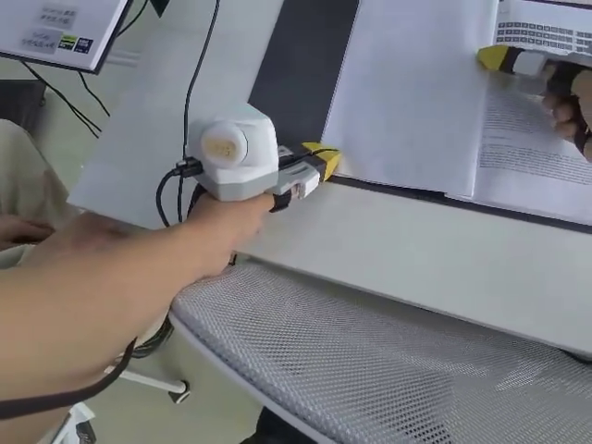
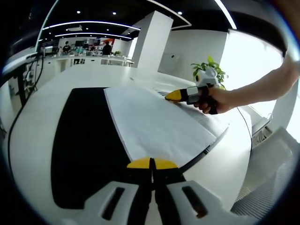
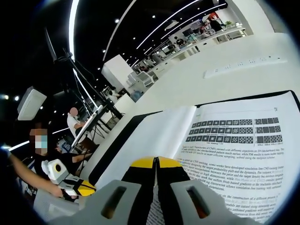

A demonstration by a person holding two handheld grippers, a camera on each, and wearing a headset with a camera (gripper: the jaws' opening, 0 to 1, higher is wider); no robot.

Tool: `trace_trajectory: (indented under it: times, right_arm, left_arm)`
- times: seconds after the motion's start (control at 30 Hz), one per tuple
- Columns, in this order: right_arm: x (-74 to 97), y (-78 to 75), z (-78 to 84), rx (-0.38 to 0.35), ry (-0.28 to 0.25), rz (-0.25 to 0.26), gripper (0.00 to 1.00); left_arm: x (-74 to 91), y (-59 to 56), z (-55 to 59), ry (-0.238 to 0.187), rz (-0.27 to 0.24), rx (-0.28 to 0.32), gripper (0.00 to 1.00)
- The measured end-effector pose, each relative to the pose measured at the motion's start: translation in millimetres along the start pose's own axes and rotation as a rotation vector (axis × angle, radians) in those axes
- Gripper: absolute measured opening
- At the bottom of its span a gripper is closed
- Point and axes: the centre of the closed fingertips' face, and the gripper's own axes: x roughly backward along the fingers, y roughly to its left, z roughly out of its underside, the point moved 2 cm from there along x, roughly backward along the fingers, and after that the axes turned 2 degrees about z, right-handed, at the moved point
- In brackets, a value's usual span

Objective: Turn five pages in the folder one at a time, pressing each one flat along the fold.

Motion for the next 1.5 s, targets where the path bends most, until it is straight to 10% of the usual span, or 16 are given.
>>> trace_trajectory:
  times: [1.5]
  right_arm:
    - [79.1, 94.4, 107.4, -0.083, 0.153, -0.182, 0.0]
  left_arm:
    - [0.3, 0.0, 1.0, 0.004, 0.0, -0.003, 0.0]
